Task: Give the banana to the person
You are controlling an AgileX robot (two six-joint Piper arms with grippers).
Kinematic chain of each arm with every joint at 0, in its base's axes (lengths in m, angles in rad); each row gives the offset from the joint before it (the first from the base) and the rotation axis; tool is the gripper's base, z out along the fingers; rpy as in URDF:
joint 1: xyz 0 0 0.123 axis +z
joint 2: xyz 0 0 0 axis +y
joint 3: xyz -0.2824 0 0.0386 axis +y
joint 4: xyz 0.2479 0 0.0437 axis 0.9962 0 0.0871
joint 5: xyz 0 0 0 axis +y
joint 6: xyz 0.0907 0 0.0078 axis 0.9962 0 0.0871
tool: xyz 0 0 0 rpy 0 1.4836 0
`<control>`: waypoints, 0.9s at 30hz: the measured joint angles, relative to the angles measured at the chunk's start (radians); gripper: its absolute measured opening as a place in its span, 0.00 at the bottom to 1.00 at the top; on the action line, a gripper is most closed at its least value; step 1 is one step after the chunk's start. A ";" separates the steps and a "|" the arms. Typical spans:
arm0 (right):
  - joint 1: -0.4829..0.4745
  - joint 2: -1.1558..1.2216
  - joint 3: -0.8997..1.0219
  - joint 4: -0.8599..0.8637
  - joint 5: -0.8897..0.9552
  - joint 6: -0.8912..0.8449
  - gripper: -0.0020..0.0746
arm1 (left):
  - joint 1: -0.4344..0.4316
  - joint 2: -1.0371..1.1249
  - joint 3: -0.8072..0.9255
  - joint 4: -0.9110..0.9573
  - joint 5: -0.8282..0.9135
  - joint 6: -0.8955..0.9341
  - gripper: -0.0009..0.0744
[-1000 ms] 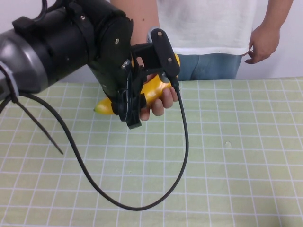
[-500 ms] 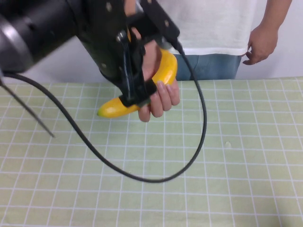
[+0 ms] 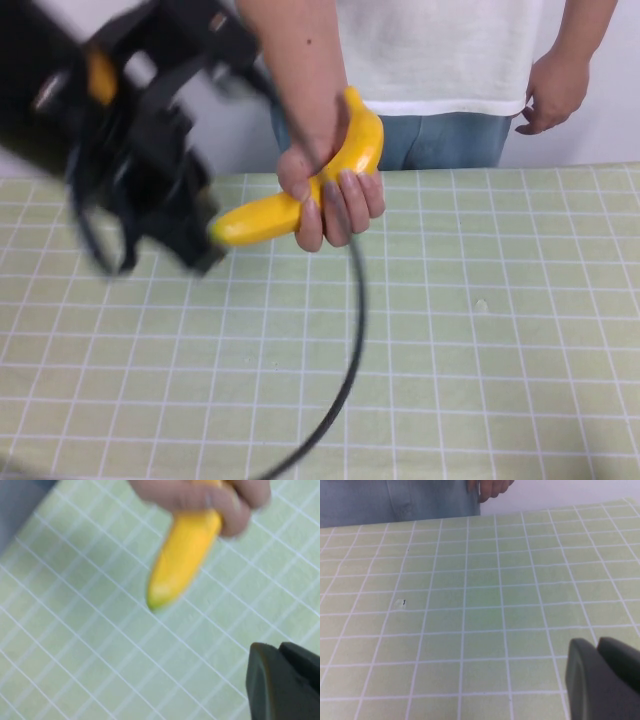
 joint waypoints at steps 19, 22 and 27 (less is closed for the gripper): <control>0.000 0.000 0.000 0.000 0.000 0.000 0.02 | 0.000 -0.670 0.845 -0.127 -0.394 -0.151 0.01; 0.000 0.000 0.000 -0.002 0.000 0.000 0.02 | 0.000 -0.687 0.848 -0.127 -0.376 -0.151 0.01; 0.000 0.000 0.000 -0.002 0.000 0.000 0.02 | 0.000 -0.692 0.848 -0.127 -0.345 -0.151 0.01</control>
